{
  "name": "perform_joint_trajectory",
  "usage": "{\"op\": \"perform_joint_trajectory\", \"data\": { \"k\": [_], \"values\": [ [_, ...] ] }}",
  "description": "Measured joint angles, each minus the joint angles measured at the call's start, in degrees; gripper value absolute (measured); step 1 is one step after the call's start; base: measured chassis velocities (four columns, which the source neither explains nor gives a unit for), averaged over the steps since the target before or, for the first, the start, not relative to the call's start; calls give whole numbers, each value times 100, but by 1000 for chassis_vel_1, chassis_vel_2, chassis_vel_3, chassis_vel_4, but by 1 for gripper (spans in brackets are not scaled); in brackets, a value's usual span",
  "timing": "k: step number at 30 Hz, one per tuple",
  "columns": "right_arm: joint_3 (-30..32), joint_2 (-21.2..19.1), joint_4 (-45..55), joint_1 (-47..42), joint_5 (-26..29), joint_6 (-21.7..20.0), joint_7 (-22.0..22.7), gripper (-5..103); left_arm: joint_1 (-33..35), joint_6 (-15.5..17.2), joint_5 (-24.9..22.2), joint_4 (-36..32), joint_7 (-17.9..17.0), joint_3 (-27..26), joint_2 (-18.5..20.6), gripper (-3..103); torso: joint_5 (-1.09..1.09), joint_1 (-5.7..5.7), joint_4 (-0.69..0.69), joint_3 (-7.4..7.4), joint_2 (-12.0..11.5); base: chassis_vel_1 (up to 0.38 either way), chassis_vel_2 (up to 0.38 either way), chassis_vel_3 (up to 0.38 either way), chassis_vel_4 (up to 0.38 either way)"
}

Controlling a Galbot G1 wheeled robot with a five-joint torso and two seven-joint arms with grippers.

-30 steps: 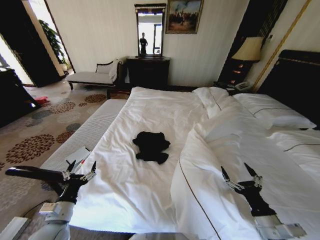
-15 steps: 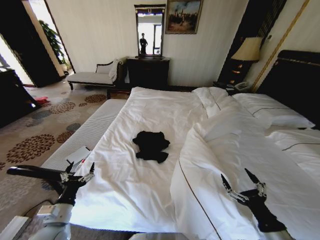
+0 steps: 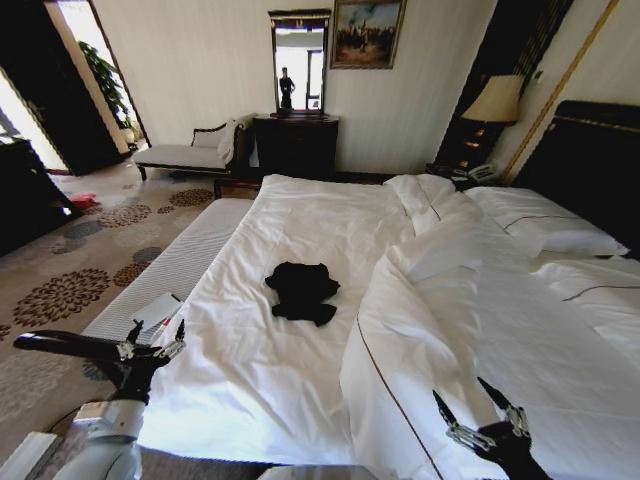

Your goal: Fold the clothes on the bed.

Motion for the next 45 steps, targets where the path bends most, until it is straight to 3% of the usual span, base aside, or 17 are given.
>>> {"op": "perform_joint_trajectory", "data": {
  "k": [8,16,26,28,31,33,40,42,45],
  "values": [
    [-42,-311,-193,158,-84,-404,129,100,-19,-23,-196,99,14,-122,130,99,2,0,-1,0,0,0,0,0,0],
    [-138,-875,-410,555,-184,-930,355,100,-70,-20,-198,108,31,-110,108,99,3,0,0,0,0,0,0,0,0],
    [-243,-1262,-522,619,-214,-1250,320,101,-57,-27,-196,108,44,-130,66,98,2,0,-1,0,0,0,0,0,0],
    [-252,-1286,-525,635,-214,-1272,301,97,-58,-28,-196,107,45,-131,66,98,2,0,-1,0,0,0,0,0,0],
    [-268,-1330,-551,665,-204,-1294,282,82,-63,-28,-198,101,45,-153,66,98,1,0,-1,0,0,0,0,0,0],
    [-271,-1329,-559,675,-202,-1295,278,82,-57,-28,-200,99,45,-157,69,98,1,0,-1,0,0,0,0,0,0],
    [-306,-1221,-542,726,-215,-1285,260,49,-42,-27,-191,93,45,-138,59,98,1,0,-1,0,0,0,0,0,0],
    [-307,-1218,-537,718,-220,-1280,258,49,-45,-28,-190,91,45,-137,59,98,1,0,-1,0,0,0,0,0,0],
    [-313,-1203,-535,706,-249,-1239,258,33,-61,-26,-189,89,42,-136,55,98,1,0,-1,0,0,0,0,0,0]
  ]
}}
